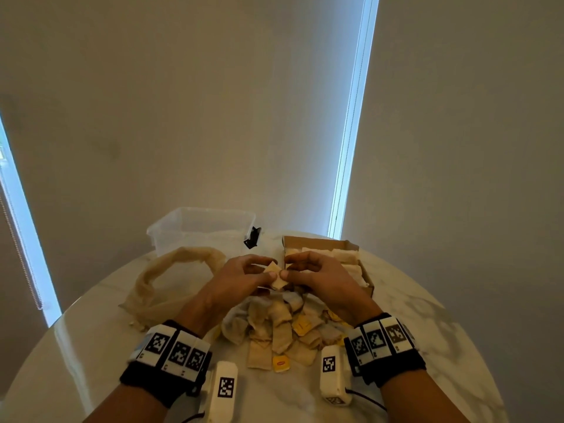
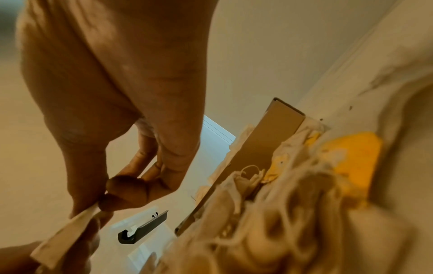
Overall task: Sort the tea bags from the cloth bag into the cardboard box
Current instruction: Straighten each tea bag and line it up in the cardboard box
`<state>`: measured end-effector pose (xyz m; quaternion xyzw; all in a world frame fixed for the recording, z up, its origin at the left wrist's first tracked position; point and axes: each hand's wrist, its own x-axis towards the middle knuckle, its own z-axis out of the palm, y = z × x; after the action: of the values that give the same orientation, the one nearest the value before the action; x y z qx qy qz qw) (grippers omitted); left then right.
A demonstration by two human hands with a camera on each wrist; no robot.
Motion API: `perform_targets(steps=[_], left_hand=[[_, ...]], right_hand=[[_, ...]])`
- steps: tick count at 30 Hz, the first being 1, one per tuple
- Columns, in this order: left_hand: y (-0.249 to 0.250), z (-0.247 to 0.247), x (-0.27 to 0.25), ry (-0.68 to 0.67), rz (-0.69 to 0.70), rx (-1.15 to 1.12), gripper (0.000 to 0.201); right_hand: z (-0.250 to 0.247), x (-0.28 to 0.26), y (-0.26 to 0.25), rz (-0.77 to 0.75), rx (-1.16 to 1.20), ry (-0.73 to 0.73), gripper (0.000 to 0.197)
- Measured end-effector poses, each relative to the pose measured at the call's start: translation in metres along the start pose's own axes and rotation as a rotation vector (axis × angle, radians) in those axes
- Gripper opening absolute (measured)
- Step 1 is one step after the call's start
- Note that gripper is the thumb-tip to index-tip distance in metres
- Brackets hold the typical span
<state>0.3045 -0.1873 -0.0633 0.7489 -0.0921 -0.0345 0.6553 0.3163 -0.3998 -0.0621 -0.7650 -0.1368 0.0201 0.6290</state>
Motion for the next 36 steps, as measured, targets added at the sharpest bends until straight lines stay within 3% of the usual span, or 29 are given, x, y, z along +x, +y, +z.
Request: perform_targets(steps=[8, 11, 18, 26, 30, 36], left_hand=[[0.0013, -0.0009, -0.0074, 0.125, 0.068, -0.073, 0.031], [0.001, -0.0003, -0.0071, 0.148, 0.071, -0.074, 0.034], [-0.0045, 0.0006, -0.0036, 0.13, 0.051, -0.116, 0.028], [-0.0067, 0.0027, -0.0024, 0.125, 0.048, -0.141, 0.029], [-0.0055, 0.0041, -0.0024, 0.138, 0.048, -0.165, 0.032], [-0.001, 0.0051, -0.0033, 0.136, -0.009, -0.255, 0.042]], right_hand=[[0.0057, -0.0017, 0.0026, 0.059, 0.046, -0.016, 0.043], [0.0085, -0.0026, 0.0011, 0.057, 0.084, -0.012, 0.036], [0.0015, -0.0007, 0.0053, -0.006, 0.174, 0.136, 0.029], [0.004, -0.0047, 0.0051, 0.006, 0.066, 0.096, 0.025], [0.0007, -0.0073, 0.0015, -0.043, 0.07, 0.173, 0.013], [0.0009, -0.0079, -0.0007, -0.115, 0.046, 0.265, 0.022]])
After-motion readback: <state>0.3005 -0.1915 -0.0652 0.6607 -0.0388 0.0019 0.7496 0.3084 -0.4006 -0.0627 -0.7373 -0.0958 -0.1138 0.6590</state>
